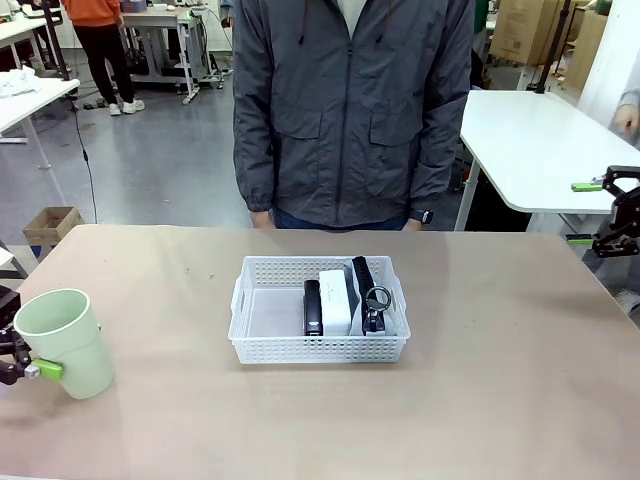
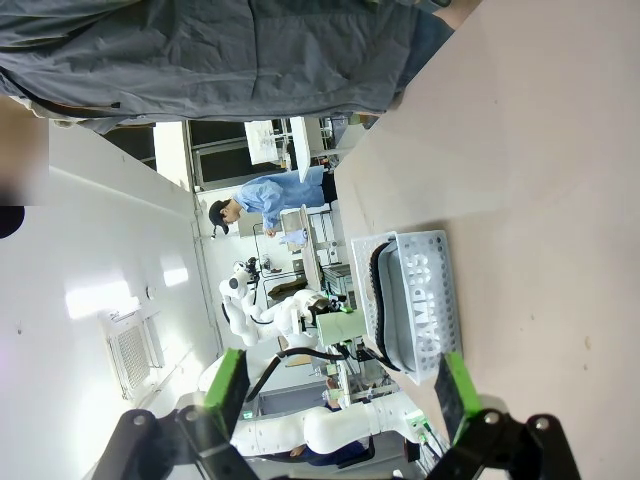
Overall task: Efficiently arrange items inside the basket to fit them all.
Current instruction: Pick up the Reusable plastic cup and place it inside the Organizing basket.
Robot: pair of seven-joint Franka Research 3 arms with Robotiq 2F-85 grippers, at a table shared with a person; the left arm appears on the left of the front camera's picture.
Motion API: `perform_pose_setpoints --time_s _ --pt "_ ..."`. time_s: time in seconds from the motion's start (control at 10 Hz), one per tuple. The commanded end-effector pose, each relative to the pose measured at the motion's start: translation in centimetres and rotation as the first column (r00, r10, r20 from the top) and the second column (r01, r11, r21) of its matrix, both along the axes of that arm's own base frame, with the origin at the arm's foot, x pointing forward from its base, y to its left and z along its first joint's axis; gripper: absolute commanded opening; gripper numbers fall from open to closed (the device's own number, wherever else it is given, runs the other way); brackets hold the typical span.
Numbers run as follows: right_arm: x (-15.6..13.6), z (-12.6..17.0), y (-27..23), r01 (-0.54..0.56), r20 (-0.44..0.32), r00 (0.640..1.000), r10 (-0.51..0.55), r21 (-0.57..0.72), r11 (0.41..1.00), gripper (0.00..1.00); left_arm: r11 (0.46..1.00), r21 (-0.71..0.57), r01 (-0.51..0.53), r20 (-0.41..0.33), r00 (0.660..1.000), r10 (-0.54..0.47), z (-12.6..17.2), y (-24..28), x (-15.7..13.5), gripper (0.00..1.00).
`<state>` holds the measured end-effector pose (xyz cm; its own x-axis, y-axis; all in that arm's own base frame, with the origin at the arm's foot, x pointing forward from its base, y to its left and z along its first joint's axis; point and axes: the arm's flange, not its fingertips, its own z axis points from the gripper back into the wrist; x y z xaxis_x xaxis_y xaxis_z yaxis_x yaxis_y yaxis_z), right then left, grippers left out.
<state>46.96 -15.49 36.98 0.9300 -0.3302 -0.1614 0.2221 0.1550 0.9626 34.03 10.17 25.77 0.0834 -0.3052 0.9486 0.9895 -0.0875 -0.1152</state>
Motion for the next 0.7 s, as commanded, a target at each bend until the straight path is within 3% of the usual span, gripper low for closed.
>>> perform_pose_setpoints --time_s 0.0,0.2,0.3,0.4,0.5,0.6 --pt "-0.1 0.2 -0.2 -0.016 0.016 1.000 0.016 -0.007 1.000 1.00 0.999 -0.036 0.004 0.029 1.000 -0.003 0.1 -0.4 0.2 1.00" --pt "-0.1 0.2 -0.2 -0.016 0.016 1.000 0.016 -0.007 1.000 1.00 0.999 -0.037 0.019 0.030 0.999 -0.018 0.1 -0.7 0.1 1.00" --pt "-0.1 0.2 -0.2 -0.016 0.016 1.000 0.016 -0.007 1.000 1.00 0.999 -0.033 0.019 0.019 1.000 -0.018 0.1 -0.8 0.1 0.42" --pt "-0.1 0.2 -0.2 -0.016 0.016 1.000 0.016 -0.007 1.000 1.00 0.999 -0.046 0.020 0.019 1.000 -0.019 0.3 -0.7 0.0 0.42" --pt "-0.1 0.2 -0.2 -0.016 0.016 1.000 0.016 -0.007 1.000 1.00 0.998 -0.056 0.022 0.022 1.000 -0.021 0.6 -0.8 -0.3 0.00" --pt "-0.1 0.2 -0.2 -0.016 0.016 1.000 0.016 -0.007 1.000 1.00 0.996 -0.082 0.033 0.032 0.999 -0.031 1.2 -0.9 -0.6 0.37"
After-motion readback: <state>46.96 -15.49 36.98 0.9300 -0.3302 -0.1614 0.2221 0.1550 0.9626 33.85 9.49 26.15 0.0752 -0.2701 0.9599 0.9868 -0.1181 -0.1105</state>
